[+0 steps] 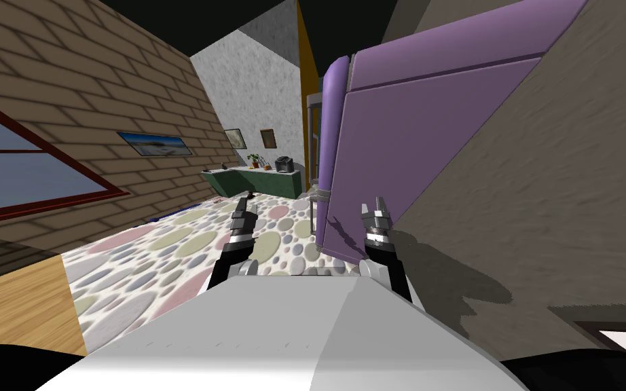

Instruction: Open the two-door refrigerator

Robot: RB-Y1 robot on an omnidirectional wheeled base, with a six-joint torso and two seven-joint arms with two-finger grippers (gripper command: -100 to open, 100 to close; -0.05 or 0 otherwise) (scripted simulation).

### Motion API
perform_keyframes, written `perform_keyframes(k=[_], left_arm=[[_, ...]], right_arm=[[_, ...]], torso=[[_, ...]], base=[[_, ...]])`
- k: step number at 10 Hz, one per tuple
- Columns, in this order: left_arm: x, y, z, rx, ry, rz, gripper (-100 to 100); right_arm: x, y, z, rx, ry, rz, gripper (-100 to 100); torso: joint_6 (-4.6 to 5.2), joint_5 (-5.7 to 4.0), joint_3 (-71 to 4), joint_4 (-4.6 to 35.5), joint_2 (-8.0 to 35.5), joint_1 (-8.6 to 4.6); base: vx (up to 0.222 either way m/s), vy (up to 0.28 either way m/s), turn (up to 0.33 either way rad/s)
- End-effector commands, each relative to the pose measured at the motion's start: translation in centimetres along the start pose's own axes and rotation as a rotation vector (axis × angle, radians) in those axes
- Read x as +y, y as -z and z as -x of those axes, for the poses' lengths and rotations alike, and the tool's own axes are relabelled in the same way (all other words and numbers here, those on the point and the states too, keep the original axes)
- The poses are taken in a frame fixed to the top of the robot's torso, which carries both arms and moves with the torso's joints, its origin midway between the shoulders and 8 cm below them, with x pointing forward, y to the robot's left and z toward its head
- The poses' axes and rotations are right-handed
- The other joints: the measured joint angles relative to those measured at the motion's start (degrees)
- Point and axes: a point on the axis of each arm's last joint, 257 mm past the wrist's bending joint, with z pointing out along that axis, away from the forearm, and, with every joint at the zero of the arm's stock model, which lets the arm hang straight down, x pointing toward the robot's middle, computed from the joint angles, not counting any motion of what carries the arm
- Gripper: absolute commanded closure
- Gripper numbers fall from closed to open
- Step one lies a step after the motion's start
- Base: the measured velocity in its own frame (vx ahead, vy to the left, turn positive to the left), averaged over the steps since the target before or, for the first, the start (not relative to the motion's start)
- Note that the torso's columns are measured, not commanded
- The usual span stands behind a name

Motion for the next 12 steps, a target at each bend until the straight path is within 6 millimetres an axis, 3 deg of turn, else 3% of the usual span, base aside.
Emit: perform_keyframes(k=[1,9,10,12], left_arm=[[0.00,0.00,0.00,0.000,0.000,0.000,0],[-0.02,-0.01,0.00,0.000,0.000,0.000,0],[-0.02,-0.01,0.00,0.000,0.000,0.000,0],[0.01,0.01,0.00,0.000,0.000,0.000,0]], right_arm=[[0.00,0.00,0.00,0.000,0.000,0.000,0],[0.02,0.00,0.00,0.000,0.000,0.000,0],[0.08,-0.02,-0.35,0.028,-0.006,0.000,-100],[0.20,-0.02,-0.85,0.064,-0.039,0.000,-100]], torso=[[0.00,0.00,-4.67,2.35,2.32,0.00],[0.00,0.00,-70.73,35.37,35.39,0.00],[0.00,0.00,-79.19,39.60,39.62,0.00],[0.00,0.01,-84.28,42.04,42.05,0.01]], base=[[0.000,0.000,0.000],[0.000,0.000,0.000],[0.012,0.004,0.006],[0.020,0.010,0.011]])
